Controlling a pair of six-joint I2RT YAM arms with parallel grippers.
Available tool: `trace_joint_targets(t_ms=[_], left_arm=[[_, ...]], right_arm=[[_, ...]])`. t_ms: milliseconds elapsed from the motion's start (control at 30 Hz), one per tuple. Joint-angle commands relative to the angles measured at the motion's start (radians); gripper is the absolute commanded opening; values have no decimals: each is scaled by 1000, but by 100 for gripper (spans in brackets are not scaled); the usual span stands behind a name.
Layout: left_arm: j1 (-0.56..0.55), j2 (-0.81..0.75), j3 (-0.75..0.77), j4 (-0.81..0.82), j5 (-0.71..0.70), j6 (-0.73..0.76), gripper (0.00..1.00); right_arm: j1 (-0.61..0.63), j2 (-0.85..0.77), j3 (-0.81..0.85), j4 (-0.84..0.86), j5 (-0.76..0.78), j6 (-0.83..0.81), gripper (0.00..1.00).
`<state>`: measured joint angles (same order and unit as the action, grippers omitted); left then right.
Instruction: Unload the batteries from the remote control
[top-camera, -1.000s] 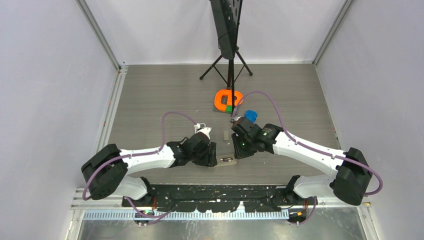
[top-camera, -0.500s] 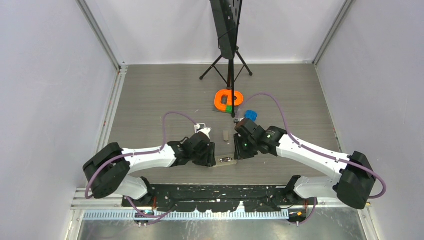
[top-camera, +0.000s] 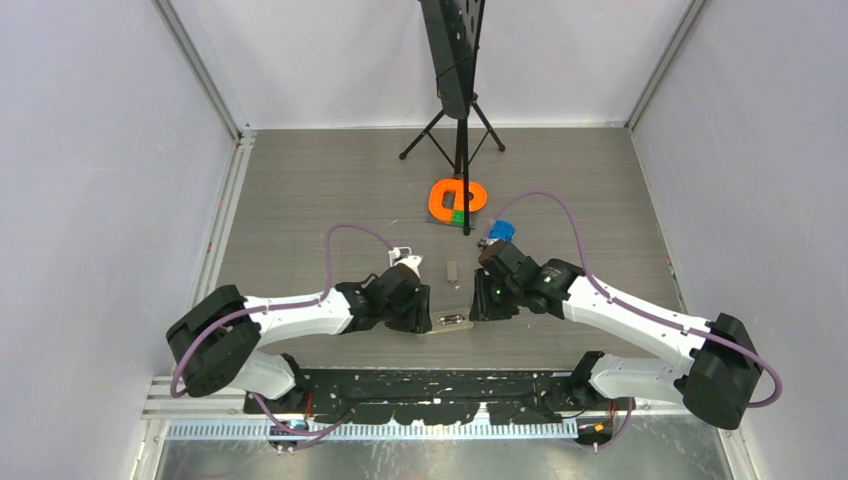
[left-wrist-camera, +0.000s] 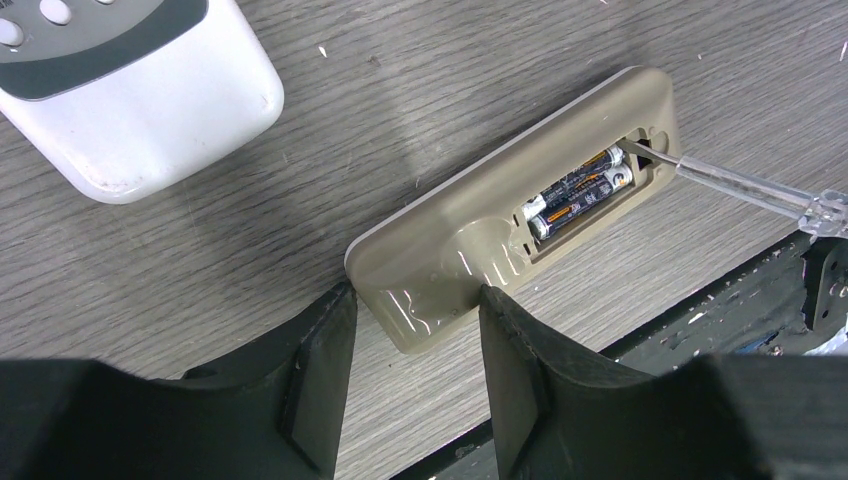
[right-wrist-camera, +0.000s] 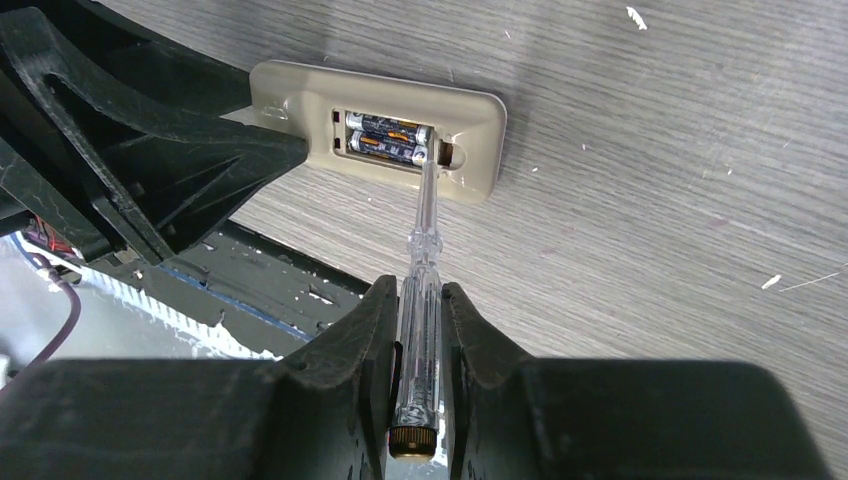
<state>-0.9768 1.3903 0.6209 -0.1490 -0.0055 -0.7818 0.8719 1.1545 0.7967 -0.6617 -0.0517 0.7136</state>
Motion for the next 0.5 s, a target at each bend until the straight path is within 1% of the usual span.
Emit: trace_joint_targets(t_ms=[0,167,300,467], left_arm=[[-6,30,26,42,29,-5,49],[-7,28,25,40,26,-11,48],[-6,28,26,36,23,-11,48],[-7,35,33,30,24,-7,48]], right_arm=[[8,-47,12,262,-189,71,0],[-2,-61,8,258,-178,78,0],[-5,-69,21,214,-143,61,0],[-10,-91,20,220,-154,71,0]])
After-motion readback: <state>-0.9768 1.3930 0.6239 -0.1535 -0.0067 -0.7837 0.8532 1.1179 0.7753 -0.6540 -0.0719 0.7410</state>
